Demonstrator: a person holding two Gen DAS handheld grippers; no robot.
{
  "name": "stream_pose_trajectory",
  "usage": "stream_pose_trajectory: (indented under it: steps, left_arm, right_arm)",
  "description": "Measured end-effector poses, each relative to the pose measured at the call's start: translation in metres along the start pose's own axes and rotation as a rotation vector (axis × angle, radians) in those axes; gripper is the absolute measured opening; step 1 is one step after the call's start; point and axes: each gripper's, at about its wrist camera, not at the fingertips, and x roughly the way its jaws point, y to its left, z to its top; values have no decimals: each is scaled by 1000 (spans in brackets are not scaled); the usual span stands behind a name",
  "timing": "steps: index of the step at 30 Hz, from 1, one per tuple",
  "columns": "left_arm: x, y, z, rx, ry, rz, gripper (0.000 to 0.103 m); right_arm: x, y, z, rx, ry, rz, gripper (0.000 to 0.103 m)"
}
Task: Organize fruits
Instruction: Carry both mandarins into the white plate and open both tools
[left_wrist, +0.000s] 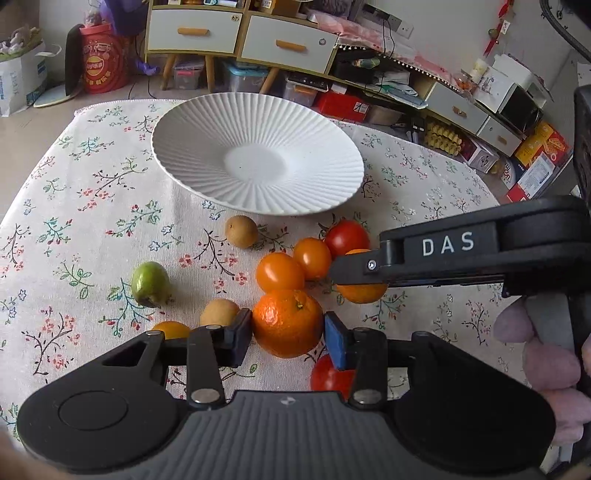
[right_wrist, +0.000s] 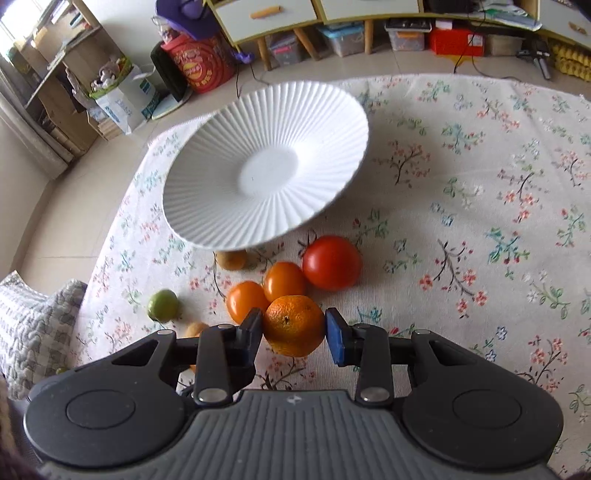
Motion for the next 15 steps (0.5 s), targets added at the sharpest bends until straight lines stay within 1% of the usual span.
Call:
stream_pose_trajectory:
  steps: [5,8,12,15]
  left_arm:
    - [-7,-4,10,-11,-38,-7,40]
    - [-12,-3,21,-12,-63,-6,40]
    - [-11,3,39,-24,-102,-7,40]
    - [-3,11,51,-33,-119,-9,40]
  right_arm:
    - [-17,-2,12,15,-44,11,33]
    - [-21,-4,21,35,-64,11,33]
    - [-20,-9,36,81,-89,5,33]
    - [-15,-9,48,81,-98,1,33]
